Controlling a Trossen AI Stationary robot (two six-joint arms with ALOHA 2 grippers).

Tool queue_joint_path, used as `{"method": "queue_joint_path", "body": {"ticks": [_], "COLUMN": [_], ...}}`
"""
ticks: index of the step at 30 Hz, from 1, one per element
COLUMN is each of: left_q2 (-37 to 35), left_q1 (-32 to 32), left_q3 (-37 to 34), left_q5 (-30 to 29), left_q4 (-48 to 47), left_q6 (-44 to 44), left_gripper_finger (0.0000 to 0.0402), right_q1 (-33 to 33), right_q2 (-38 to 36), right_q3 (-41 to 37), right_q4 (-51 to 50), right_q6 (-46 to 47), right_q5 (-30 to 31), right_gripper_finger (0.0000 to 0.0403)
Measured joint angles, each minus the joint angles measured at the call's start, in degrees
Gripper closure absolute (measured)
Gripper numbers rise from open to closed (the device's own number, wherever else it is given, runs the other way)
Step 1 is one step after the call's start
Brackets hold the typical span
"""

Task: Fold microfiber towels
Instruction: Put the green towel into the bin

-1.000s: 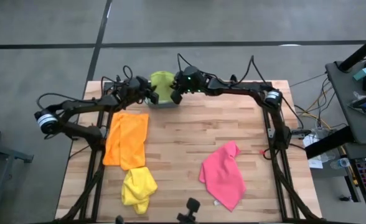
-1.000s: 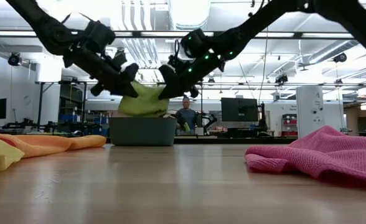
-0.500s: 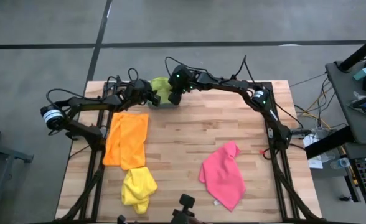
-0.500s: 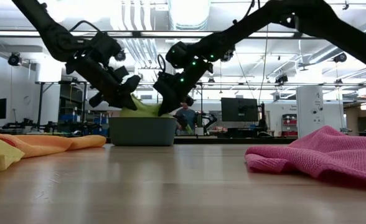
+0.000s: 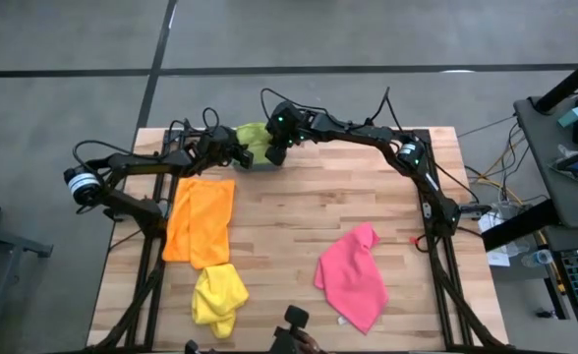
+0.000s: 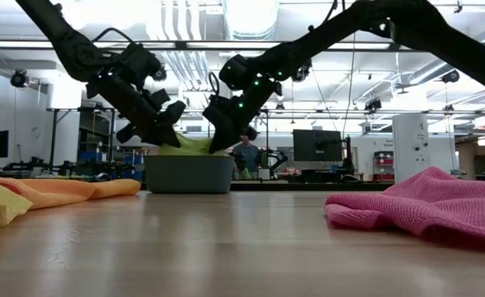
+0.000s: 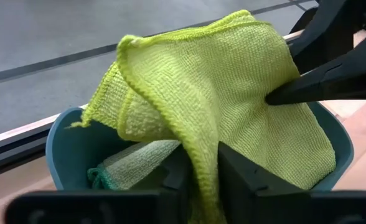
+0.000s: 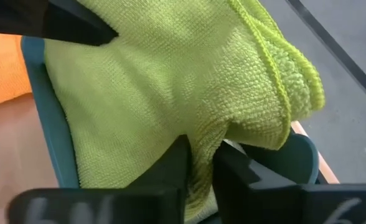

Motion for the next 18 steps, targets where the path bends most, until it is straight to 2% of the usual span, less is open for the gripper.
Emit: {"method": "queue_joint_path", "body": {"ticks": [5, 9, 13, 18], "left_q2": [-0.1, -0.8, -1.7, -3.8], "left_q1": [0.0, 0.0, 0.0, 0.0], "left_q3": [0.0, 0.0, 0.0, 0.0], "left_q5": [-0.9, -1.1, -1.3, -1.9], "left_q4": [0.0, 0.0, -0.1, 0.0], "left_q6": [0.1, 0.5, 2.2, 3.7], "left_gripper_finger": [0.0282, 0.0248, 0.0234, 0.0233], "right_q1": [-0.2, -0.4, -0.8, -1.3], "right_q2": [0.0, -0.7, -1.7, -3.5], "right_q3": [0.1, 0.1, 0.2, 0.2], "right_q4": [-0.4, -1.0, -2.5, -5.7], "right_q6": [-0.2, -0.4, -1.3, -1.8], "right_q5": [0.1, 0.2, 2.2, 6.1], "right_gripper_finger": [0.0280, 0.0248, 0.0230, 0.0227]}}
